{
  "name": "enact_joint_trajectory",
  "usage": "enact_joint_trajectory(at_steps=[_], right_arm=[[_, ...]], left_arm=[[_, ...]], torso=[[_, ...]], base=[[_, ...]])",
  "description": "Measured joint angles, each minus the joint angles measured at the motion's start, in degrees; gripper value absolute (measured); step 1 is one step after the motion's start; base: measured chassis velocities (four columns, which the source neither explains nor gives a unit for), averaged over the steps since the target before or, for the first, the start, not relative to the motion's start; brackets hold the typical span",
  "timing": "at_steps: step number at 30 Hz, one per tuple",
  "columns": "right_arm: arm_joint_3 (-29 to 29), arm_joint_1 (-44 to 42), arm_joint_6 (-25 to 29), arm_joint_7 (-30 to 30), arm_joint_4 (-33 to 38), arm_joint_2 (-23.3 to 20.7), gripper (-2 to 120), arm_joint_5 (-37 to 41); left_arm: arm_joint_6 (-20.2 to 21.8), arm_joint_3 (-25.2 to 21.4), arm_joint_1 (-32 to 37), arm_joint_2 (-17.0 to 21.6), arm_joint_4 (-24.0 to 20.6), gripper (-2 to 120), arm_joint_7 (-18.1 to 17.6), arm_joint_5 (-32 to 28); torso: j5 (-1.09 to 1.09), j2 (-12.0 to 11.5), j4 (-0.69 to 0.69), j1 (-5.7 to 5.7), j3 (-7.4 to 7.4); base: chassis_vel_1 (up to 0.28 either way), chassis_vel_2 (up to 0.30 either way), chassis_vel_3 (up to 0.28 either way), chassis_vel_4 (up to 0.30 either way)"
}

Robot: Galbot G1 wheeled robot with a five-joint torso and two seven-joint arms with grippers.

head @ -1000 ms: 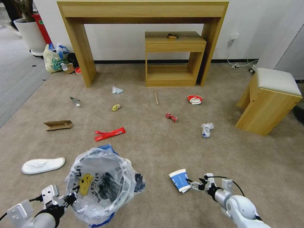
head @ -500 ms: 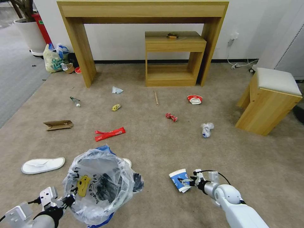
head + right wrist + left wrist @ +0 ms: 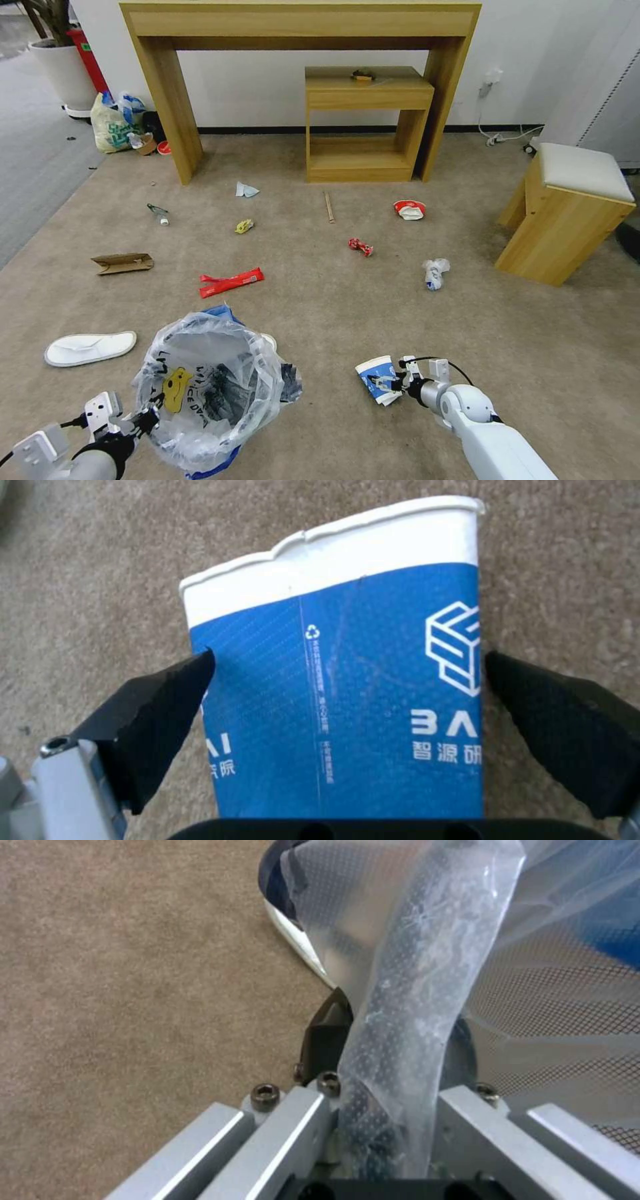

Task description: Pick up the trash bin and place the garbage on the floor into it.

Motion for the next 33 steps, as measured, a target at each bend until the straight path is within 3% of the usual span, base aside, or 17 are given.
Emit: enact_joint_trajectory(at_steps=[19, 22, 25, 29, 33], right_arm=[[-0.62, -1.29, -0.06, 1.49, 2.05, 0.72, 100, -0.45], [-0.62, -1.27, -0.06, 1.61, 2.16, 0.84, 95, -0.49], [-1.1, -1.81, 0.02, 2.54, 3.24, 1.09, 77, -0.51], [-1.37, -2.12, 0.11, 2.91, 3.64, 1.06, 67, -0.53], [-1.6, -2.38, 0.33, 3.66, 4.07, 1.06, 47, -0.6]], left_arm=[[0.0, 0.12, 0.36, 0.02, -0.47, 0, 0.15, -0.45], [0.0, 0.12, 0.45, 0.05, -0.58, 0, 0.19, -0.48], [0.0, 0.14, 0.58, -0.03, -0.73, 0, 0.34, -0.5], [0.0, 0.22, 0.59, -0.05, -0.73, 0, 0.43, -0.5], [-0.01, 0.25, 0.58, -0.01, -0.75, 0, 0.65, -0.62]], torso=[[0.04, 0.0, 0.02, 0.0, 0.0], [0.03, 0.0, 0.02, 0.0, 0.01], [0.04, 0.0, 0.02, 0.0, 0.0], [0.04, 0.0, 0.02, 0.0, 0.01], [0.04, 0.0, 0.02, 0.0, 0.01]], base=[[0.0, 0.0, 0.0, 0.0], [0.0, 0.0, 0.0, 0.0], [0.0, 0.0, 0.0, 0.0], [0.0, 0.0, 0.0, 0.0], [0.0, 0.0, 0.0, 0.0]])
